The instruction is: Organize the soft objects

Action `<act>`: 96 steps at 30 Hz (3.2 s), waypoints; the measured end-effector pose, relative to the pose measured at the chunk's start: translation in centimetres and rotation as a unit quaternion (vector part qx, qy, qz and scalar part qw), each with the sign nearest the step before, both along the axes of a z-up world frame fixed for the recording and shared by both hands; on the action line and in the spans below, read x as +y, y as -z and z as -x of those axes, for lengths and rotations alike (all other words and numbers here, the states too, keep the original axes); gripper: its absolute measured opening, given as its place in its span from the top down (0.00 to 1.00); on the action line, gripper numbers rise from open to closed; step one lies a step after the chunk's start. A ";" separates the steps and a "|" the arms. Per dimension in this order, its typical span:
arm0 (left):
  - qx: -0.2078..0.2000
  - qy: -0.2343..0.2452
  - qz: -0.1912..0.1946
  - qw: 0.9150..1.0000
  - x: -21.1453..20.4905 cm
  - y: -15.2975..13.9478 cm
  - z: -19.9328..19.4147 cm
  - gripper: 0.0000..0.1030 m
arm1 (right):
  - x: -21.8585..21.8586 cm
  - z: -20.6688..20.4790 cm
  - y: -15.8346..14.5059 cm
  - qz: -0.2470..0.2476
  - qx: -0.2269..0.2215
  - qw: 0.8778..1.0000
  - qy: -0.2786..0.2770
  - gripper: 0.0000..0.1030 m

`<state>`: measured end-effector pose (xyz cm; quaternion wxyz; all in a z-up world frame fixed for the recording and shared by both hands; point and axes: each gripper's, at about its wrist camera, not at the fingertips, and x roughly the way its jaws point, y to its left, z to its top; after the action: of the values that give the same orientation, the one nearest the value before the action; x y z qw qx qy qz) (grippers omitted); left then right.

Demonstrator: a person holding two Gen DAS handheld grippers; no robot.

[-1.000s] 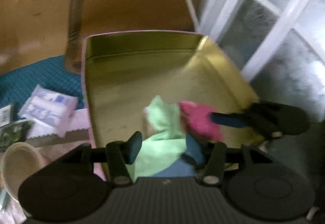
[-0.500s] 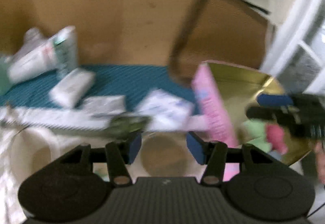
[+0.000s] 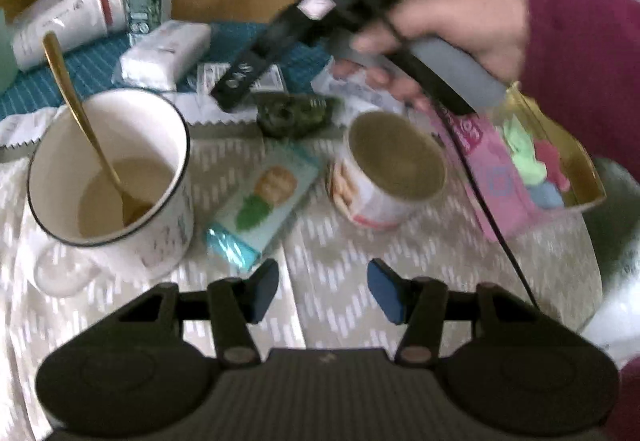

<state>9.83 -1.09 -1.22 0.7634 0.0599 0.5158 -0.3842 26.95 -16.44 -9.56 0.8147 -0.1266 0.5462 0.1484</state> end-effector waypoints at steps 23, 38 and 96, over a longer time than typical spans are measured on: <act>0.031 -0.038 0.018 0.999 5.5 1.2 0.5 0.50 | -4.8 2.7 -2.3 -0.083 0.095 0.985 0.118 0.49; 0.041 -0.040 0.015 0.998 5.1 1.8 0.7 0.48 | -1.7 4.2 -2.1 -0.085 0.129 0.986 0.056 0.42; 0.070 -0.020 0.011 0.997 -3.0 3.6 2.3 0.38 | -2.9 31.2 -2.2 -0.067 -0.006 0.997 -0.032 0.47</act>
<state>7.50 -4.12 -4.81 0.7333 0.0141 0.5648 -0.3782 -4.26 -19.37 -7.33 0.8193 -0.0904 0.5259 0.2099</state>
